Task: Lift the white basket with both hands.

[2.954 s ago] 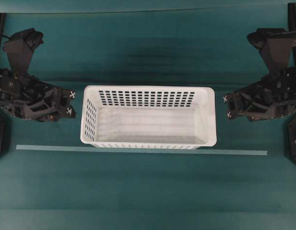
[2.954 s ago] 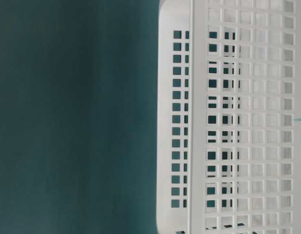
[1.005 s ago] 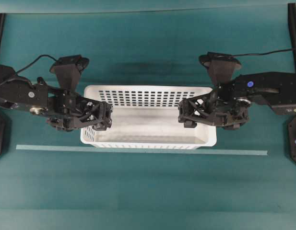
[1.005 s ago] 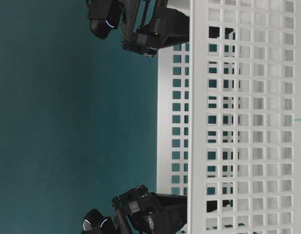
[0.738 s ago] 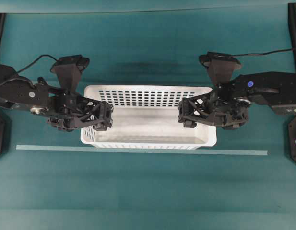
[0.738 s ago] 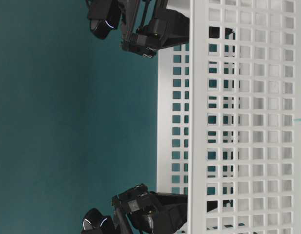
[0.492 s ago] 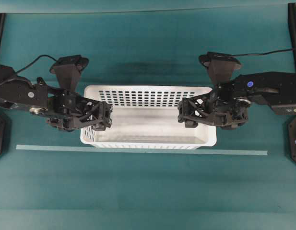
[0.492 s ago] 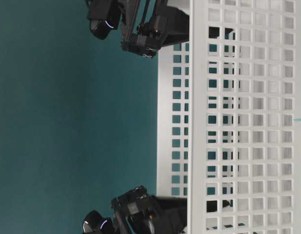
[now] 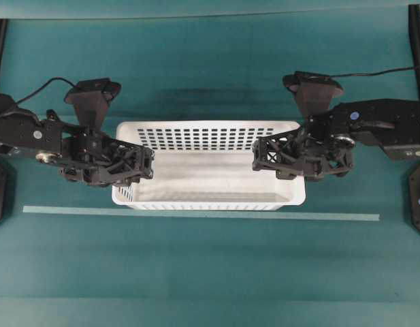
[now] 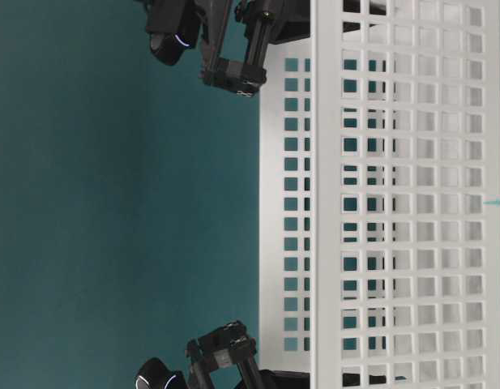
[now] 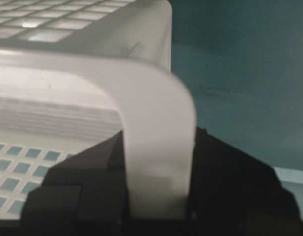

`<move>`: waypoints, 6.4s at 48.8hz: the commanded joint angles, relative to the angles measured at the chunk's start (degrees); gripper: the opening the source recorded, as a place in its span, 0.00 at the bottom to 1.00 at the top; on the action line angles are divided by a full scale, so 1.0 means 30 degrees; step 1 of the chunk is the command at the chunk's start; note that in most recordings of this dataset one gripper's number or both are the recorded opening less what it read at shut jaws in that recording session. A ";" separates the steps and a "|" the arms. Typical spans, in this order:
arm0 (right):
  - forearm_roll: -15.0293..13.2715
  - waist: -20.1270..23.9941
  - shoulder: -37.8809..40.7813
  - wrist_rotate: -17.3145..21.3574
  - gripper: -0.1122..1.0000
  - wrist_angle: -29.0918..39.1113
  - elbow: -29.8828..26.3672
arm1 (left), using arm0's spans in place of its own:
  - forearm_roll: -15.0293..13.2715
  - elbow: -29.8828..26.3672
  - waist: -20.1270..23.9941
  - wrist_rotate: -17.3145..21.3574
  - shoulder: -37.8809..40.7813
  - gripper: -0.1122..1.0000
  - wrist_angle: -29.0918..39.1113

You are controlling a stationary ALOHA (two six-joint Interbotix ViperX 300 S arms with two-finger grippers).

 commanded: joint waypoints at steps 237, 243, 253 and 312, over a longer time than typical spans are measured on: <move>0.0176 0.0996 -0.1787 -0.3838 0.26 0.4453 -0.2314 | 0.0088 -0.2666 -0.0117 0.2842 -0.2490 0.22 0.4717; 0.0264 0.1230 -0.1465 -0.3809 0.26 0.3984 -0.2227 | 0.0088 -0.2109 -0.0117 0.2842 -0.2227 0.22 0.4072; 0.0410 0.1787 -0.0645 -0.3750 0.26 0.3809 -0.2227 | 0.0176 -0.1289 -0.0059 0.2988 -0.1260 0.22 0.2402; 0.0410 0.2168 0.0234 -0.1992 0.26 0.0557 -0.0557 | 0.0176 -0.1289 0.0205 0.4219 -0.0264 0.18 0.1934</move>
